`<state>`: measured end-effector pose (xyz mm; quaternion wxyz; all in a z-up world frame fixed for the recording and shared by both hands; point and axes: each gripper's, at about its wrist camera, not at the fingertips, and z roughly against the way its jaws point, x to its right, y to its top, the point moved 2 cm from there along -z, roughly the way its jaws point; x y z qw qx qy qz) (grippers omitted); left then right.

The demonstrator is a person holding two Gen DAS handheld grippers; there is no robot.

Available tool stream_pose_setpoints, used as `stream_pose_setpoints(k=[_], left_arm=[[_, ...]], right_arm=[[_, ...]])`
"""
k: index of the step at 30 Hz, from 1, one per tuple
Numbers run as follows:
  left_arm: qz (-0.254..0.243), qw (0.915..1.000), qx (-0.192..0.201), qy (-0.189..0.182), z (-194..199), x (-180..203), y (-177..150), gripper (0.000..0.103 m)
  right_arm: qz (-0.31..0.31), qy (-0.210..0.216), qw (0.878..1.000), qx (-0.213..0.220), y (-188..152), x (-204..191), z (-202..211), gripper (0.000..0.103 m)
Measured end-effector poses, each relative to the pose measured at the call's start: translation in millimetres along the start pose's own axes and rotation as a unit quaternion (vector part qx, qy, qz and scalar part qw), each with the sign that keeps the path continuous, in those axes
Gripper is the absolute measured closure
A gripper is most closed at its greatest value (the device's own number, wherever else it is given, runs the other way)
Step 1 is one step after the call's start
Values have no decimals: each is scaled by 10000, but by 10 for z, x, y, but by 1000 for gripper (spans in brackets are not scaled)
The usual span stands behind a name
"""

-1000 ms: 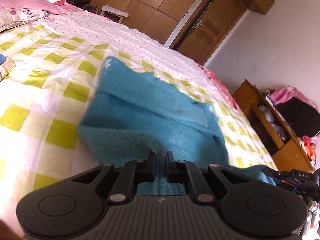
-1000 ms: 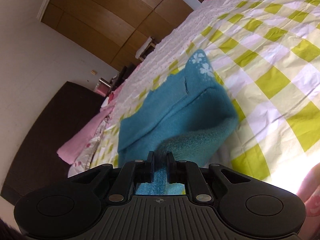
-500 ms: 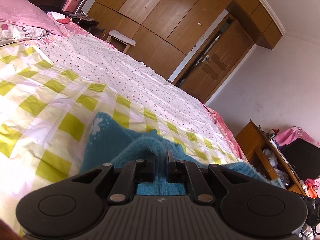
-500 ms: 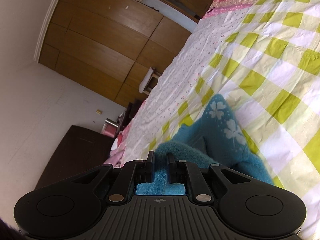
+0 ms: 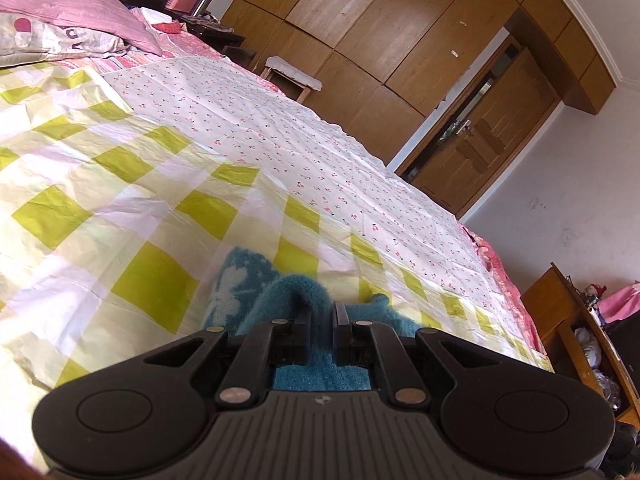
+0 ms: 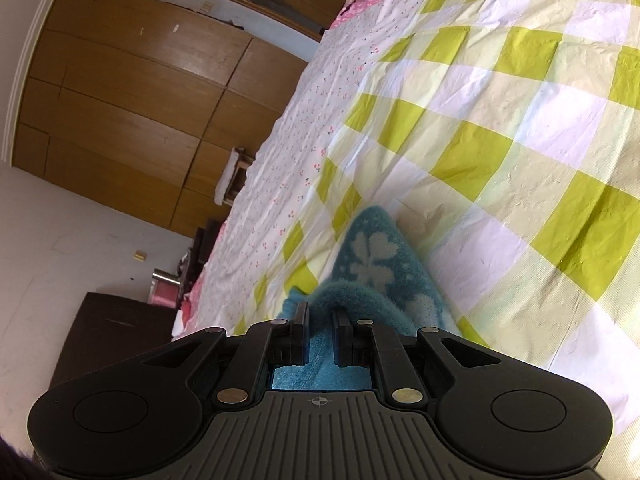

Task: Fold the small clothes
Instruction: 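Lift the hem with both grippers and fold it over onto the collar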

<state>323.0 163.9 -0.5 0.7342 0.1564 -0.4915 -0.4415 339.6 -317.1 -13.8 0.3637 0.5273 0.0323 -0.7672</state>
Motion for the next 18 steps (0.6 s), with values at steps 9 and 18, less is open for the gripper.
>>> stream_pose_setpoints(k=[9,18], left_arm=[[133,9999,-4,100,-49,-65,-29,88],[240,9996,19,141,-12,-43,-11,86]], right_arm=[[-81,-178,9998,15,-2,88,-87,90],[-205,16,9998,8,23,59,-86,84]])
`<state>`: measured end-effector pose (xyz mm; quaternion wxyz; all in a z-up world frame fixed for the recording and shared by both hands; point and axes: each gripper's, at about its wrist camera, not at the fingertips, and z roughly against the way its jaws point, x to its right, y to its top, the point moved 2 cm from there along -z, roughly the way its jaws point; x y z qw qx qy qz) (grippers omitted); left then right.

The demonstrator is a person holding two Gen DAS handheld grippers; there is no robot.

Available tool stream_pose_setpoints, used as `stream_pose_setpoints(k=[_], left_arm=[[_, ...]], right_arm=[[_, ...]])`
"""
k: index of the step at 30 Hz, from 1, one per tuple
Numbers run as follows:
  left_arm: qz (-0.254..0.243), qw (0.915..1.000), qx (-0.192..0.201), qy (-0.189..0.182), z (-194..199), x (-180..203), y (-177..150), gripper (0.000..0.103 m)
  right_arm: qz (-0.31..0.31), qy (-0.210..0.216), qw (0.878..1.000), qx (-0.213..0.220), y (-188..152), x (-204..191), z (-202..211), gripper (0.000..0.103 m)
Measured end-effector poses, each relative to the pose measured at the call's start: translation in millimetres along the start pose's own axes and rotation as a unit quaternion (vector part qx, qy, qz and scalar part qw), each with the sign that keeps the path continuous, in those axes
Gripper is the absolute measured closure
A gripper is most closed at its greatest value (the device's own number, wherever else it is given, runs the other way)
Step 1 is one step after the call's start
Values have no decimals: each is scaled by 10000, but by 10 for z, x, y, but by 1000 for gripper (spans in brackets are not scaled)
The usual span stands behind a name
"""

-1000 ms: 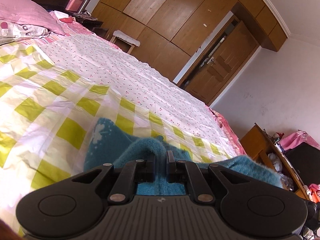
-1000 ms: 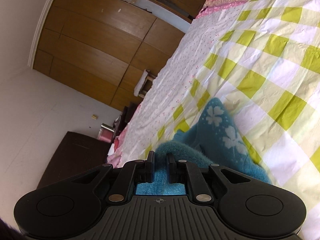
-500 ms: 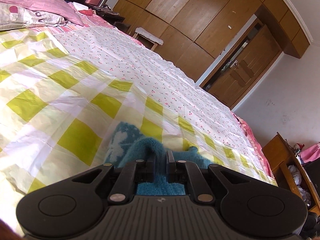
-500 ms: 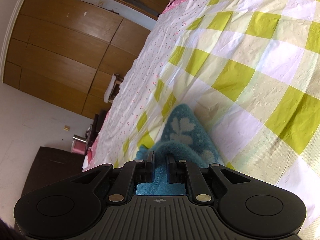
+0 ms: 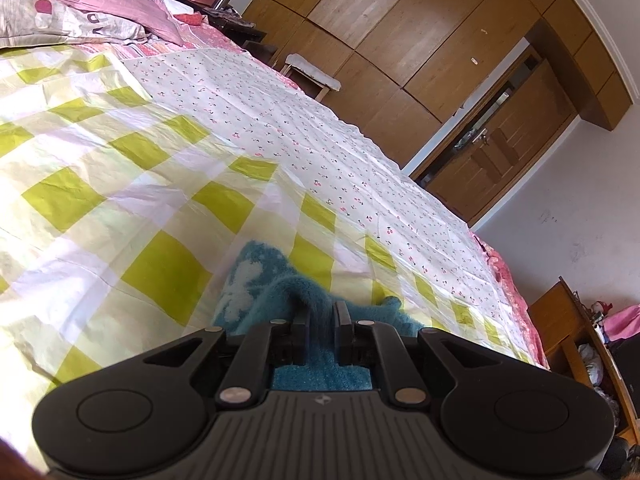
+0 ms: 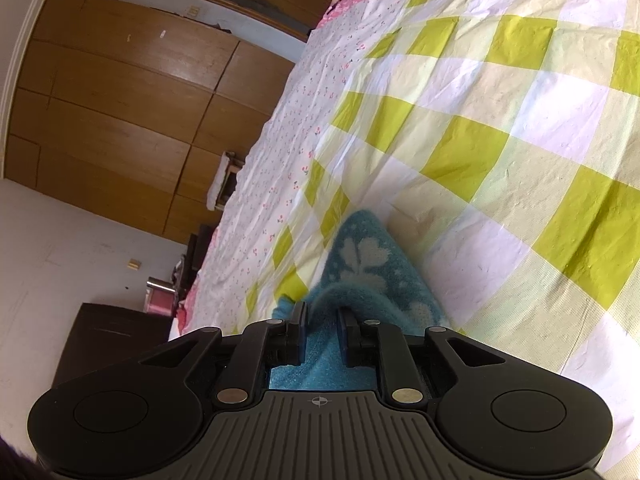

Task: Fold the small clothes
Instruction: 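Lift the hem with both grippers and fold it over onto the collar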

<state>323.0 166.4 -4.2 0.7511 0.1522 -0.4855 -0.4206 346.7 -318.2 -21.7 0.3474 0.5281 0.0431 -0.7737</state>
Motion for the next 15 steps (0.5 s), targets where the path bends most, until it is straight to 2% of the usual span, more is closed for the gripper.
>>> stream_pose_setpoints(k=[7,10,13,15], left_arm=[[-69,9997,242,-64,131,109,42,79],[-132,9995,298,-35,158,143,63,78],[-134,9992,364,25,177,141,63,78],[-130,9989,439,56,189,138,69,73]], right_arm=[[-118,188,9998,-9,18,2,39,79],[-253,362,9990,34,33,-4,57,70],[-177,473,9985,196,71,-51,101,68],[-95,506,9983,272,100,-98,136,65]])
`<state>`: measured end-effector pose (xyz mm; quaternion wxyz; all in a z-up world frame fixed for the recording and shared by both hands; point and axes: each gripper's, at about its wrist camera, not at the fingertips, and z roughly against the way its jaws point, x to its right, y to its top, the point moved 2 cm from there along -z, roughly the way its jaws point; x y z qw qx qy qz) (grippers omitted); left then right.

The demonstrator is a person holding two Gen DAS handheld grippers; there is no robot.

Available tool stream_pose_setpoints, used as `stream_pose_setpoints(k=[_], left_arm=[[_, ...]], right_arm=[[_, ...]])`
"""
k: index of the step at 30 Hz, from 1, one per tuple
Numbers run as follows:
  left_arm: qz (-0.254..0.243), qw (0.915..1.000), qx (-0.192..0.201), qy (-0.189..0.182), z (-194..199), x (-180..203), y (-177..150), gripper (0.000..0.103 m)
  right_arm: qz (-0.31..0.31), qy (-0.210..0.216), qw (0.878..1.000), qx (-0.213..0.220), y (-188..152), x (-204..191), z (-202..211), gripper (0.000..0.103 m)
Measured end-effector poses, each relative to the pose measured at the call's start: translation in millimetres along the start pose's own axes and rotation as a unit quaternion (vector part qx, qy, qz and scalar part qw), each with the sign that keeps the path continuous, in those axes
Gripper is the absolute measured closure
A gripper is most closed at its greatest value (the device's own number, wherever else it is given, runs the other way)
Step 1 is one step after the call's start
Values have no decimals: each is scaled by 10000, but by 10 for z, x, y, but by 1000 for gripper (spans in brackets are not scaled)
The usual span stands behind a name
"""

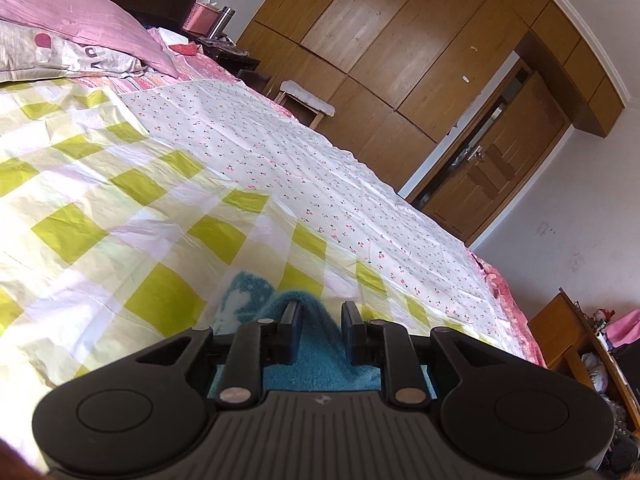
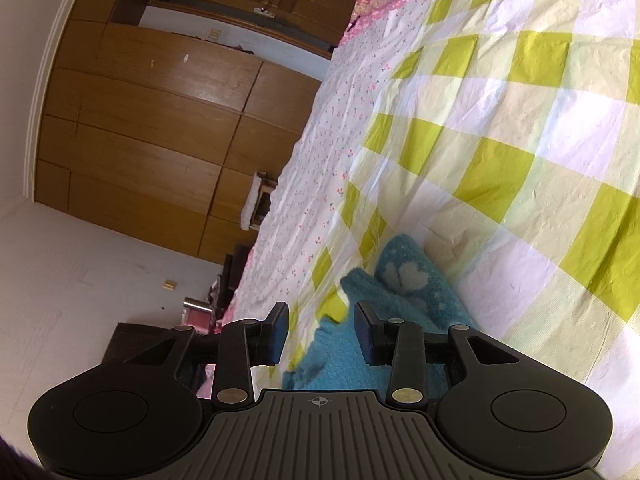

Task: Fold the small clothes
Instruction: 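Lift the hem with both grippers and fold it over onto the collar, then open both grippers and release the folded hem on the sweater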

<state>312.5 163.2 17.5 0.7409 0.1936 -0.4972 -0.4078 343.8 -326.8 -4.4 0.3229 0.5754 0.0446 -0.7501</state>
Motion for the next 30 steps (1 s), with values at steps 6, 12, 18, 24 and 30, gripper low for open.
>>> stream_pose_setpoints(k=[6,12,18,24,30], left_arm=[[58,9995,290,74,92,-18,113,59],[-525,9980,124,319,225,35,-54,58],[-1366,9884,-150,650,246,119,-369,58],[-1929,9763,-380,905,232,64,-584,58],[-2326,9654,-356,1126,246,75,-681,59]], right_arm=[[748,-248,9968,-159,-103,-173,-21,65],[1608,-709,9842,-218,-290,-274,-42,65],[3049,-1557,9392,-259,-532,-400,-119,67],[3856,-2076,8984,-322,-689,-365,-229,78],[4532,-2381,8586,-271,-853,-410,-297,80]])
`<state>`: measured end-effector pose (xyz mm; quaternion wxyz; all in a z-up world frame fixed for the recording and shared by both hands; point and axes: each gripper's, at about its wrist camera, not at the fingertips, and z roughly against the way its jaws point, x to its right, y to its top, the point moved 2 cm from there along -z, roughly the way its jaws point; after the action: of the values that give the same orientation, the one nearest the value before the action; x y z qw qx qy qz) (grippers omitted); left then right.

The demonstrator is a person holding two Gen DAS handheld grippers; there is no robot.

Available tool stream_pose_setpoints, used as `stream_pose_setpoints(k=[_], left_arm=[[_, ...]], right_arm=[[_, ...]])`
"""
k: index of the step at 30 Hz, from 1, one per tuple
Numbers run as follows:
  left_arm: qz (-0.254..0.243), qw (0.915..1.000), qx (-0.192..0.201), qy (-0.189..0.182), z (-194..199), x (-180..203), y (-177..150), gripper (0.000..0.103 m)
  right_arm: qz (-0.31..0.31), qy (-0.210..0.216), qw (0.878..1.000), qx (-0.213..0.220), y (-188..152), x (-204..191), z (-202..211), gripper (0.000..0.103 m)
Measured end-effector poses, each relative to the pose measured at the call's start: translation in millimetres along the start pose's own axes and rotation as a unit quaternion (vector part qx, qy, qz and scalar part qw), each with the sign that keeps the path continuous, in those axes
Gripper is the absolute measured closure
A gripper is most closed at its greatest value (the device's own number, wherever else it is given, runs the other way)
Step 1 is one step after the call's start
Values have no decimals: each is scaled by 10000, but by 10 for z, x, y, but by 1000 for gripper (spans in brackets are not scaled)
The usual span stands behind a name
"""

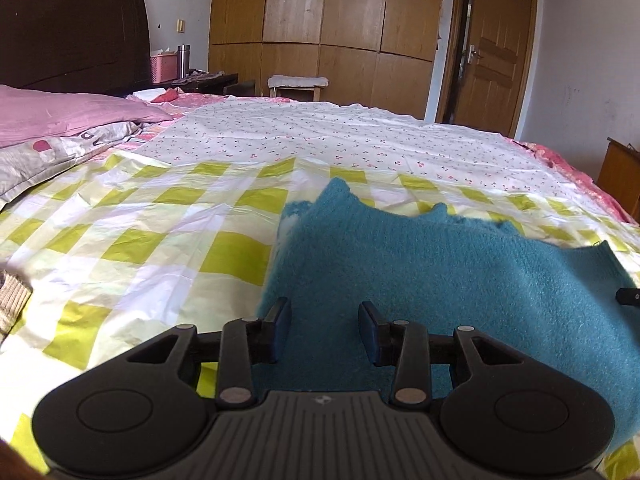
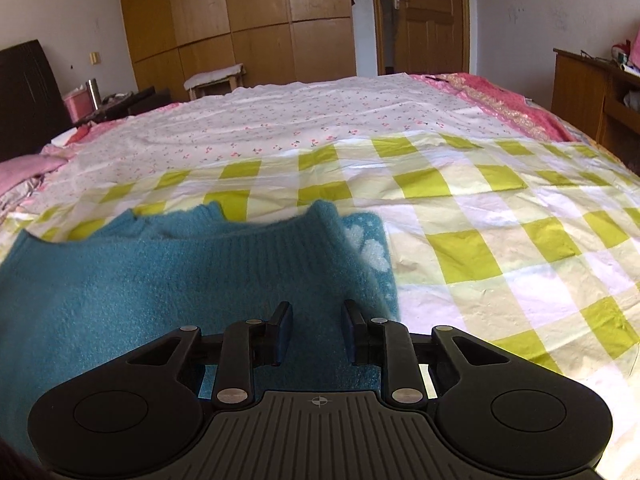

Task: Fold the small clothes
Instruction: 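Open both grippers and release the folded hem on the sweater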

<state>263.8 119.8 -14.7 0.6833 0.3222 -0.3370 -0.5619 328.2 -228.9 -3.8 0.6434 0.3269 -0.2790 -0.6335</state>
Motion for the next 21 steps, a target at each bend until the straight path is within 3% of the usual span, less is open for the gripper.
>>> stream_pose_setpoints(k=[14,21], left_arm=[[69,9998,206,-1,445,-72,-142,59],[88,9999,-145,-10,343,-177,-326,58]], right_arm=[[324,-114,9994,79,-11,-149,240,78],[541,-319,9980,-93,-87,-238,195,78]])
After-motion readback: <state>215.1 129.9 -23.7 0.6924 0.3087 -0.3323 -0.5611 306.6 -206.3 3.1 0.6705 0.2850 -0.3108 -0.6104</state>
